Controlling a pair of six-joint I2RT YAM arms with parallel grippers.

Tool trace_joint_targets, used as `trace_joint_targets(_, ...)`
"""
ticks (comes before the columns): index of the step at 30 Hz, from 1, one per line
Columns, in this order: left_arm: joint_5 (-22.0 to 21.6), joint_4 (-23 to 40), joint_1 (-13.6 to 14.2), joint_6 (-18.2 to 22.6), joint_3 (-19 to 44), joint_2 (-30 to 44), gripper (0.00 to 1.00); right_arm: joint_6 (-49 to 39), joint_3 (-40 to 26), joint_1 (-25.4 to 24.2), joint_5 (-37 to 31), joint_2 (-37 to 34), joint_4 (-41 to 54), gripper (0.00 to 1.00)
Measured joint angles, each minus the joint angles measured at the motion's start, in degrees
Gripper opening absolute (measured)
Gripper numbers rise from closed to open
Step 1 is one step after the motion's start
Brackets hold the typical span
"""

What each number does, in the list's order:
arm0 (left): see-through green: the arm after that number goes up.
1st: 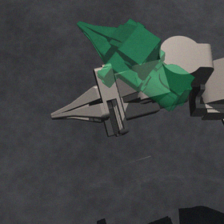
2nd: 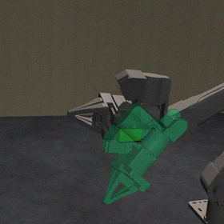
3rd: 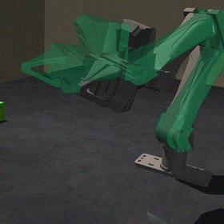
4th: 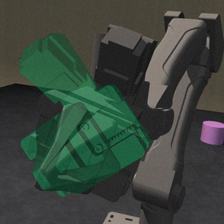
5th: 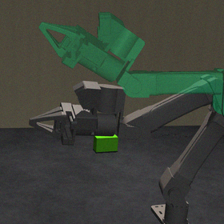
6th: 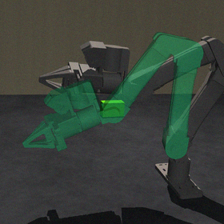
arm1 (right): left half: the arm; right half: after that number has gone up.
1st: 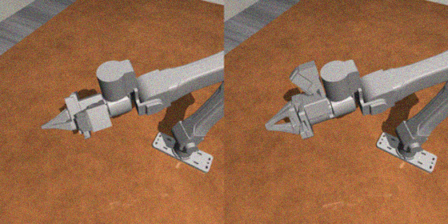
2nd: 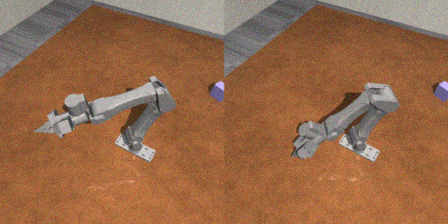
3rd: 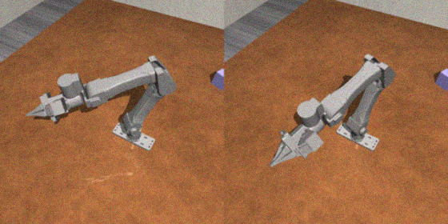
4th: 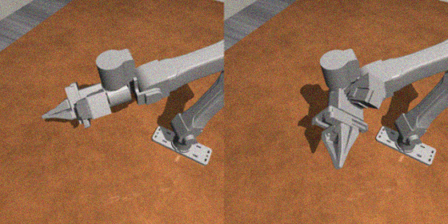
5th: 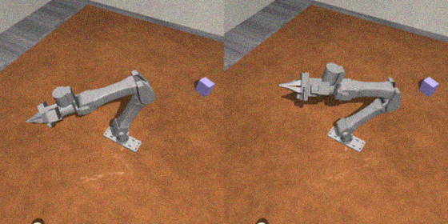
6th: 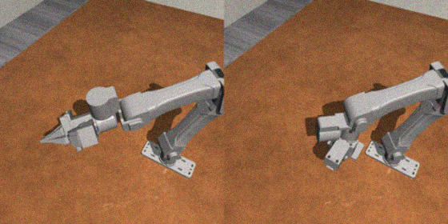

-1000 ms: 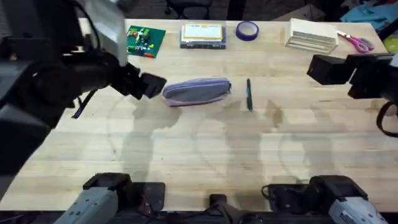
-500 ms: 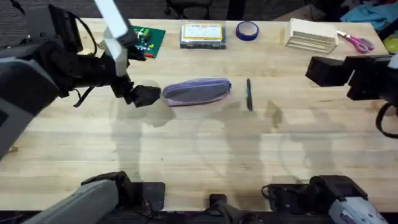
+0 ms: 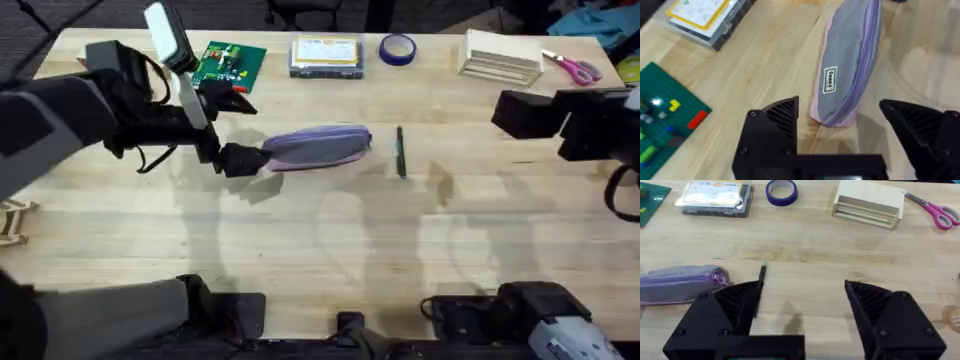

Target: Unzip the bag, pick up the pens from the table one at a time and place them inside, then zip the bag closed.

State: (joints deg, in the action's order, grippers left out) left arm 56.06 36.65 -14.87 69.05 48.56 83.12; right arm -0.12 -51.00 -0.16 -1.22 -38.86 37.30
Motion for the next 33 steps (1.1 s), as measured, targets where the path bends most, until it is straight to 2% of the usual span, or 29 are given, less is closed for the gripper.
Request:
trace_joint_targets(13, 1.2, -0.9, 0.0, 0.5, 0.0, 9.3, 0.992, 0.0, 0.0, 0.0, -0.1, 0.0, -0.2, 0.998)
trace_joint_targets(24, 1.4, -0.5, 0.0, 0.6, 0.0, 9.9, 0.993, 0.0, 0.0, 0.0, -0.1, 0.0, -0.2, 0.998)
trace_joint_targets(28, 1.4, -1.4, 1.1, 0.6, 0.0, 9.9, 0.993, 0.0, 0.0, 0.0, -0.1, 0.0, -0.2, 0.998)
trace_joint_targets(33, 1.3, -2.7, 4.0, 0.7, 0.0, 9.9, 0.970, 0.0, 0.0, 0.0, -0.1, 0.0, -0.2, 0.998)
